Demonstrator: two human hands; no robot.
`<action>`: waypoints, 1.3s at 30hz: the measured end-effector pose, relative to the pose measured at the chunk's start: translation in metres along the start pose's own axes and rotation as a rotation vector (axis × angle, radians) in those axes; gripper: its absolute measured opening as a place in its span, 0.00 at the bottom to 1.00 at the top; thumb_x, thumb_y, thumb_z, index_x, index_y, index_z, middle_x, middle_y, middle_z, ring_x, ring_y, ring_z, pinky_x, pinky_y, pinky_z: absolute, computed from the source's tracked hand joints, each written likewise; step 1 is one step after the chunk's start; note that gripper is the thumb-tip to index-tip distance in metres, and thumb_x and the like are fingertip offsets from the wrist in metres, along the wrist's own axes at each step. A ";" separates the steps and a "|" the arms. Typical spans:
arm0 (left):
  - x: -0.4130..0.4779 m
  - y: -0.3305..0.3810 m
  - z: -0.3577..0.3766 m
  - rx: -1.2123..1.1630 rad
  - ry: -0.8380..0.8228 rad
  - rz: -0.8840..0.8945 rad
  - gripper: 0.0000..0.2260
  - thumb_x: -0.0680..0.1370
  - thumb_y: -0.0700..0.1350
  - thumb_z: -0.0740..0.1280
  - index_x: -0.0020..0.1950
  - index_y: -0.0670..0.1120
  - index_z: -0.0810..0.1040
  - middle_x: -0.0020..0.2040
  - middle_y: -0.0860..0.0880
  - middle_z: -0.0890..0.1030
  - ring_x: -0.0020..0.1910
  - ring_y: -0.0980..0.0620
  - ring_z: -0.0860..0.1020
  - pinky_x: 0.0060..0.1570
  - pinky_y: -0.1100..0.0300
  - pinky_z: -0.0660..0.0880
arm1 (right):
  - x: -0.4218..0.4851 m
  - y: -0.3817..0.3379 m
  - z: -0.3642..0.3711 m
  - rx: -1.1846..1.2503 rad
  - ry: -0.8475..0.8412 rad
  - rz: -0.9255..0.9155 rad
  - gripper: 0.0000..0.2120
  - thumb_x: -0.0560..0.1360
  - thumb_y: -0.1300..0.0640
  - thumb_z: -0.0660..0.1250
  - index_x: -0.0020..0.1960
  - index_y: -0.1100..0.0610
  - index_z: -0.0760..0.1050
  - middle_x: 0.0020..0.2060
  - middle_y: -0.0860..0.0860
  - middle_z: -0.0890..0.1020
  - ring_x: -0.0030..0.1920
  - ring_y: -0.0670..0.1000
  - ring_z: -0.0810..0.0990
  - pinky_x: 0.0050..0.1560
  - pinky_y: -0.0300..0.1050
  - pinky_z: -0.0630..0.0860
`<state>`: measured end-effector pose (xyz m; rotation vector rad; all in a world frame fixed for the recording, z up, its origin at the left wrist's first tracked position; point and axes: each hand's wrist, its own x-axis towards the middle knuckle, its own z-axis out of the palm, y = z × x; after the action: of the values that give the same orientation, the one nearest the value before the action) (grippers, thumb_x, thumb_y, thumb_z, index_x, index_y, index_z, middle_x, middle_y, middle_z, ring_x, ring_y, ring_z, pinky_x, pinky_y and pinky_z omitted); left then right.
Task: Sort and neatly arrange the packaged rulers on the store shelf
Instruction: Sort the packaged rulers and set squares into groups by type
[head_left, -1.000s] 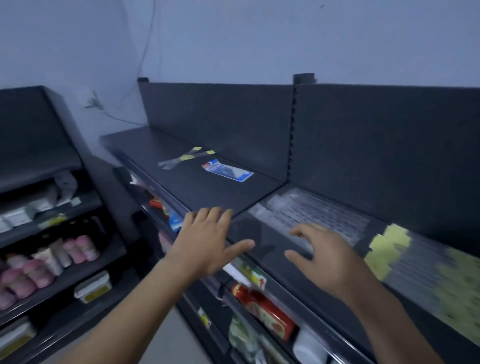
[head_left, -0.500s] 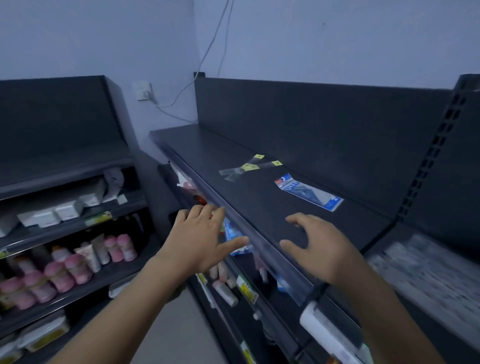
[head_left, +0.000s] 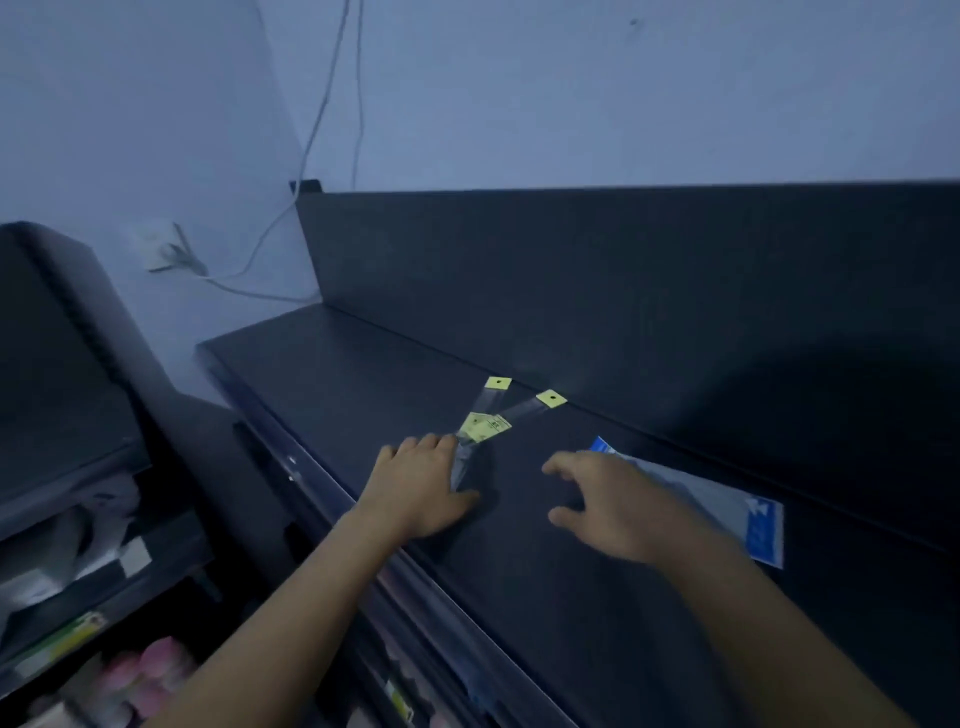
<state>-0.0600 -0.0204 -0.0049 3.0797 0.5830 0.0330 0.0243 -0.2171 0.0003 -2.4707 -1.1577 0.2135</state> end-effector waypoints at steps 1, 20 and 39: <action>0.013 -0.003 0.005 -0.028 -0.019 0.015 0.29 0.74 0.59 0.64 0.71 0.49 0.64 0.68 0.50 0.71 0.66 0.46 0.69 0.63 0.50 0.63 | 0.010 0.001 0.002 0.002 -0.022 0.016 0.23 0.77 0.50 0.65 0.70 0.49 0.65 0.66 0.47 0.71 0.65 0.48 0.71 0.57 0.39 0.70; 0.231 -0.090 0.024 -0.186 -0.371 0.918 0.36 0.67 0.33 0.66 0.73 0.51 0.63 0.65 0.54 0.64 0.66 0.52 0.64 0.66 0.53 0.68 | 0.164 -0.024 0.063 -0.001 0.271 0.580 0.35 0.63 0.35 0.72 0.65 0.49 0.71 0.59 0.45 0.73 0.62 0.47 0.70 0.61 0.42 0.69; 0.260 -0.087 0.040 -0.356 -0.263 0.943 0.11 0.69 0.57 0.72 0.41 0.55 0.73 0.40 0.58 0.75 0.48 0.61 0.70 0.57 0.58 0.62 | 0.142 -0.010 0.071 0.288 0.465 0.633 0.16 0.63 0.51 0.78 0.38 0.48 0.70 0.33 0.40 0.76 0.34 0.40 0.71 0.35 0.34 0.66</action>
<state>0.1514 0.1555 -0.0406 2.6343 -0.7968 -0.2283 0.0876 -0.0824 -0.0557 -2.3639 -0.1297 -0.0252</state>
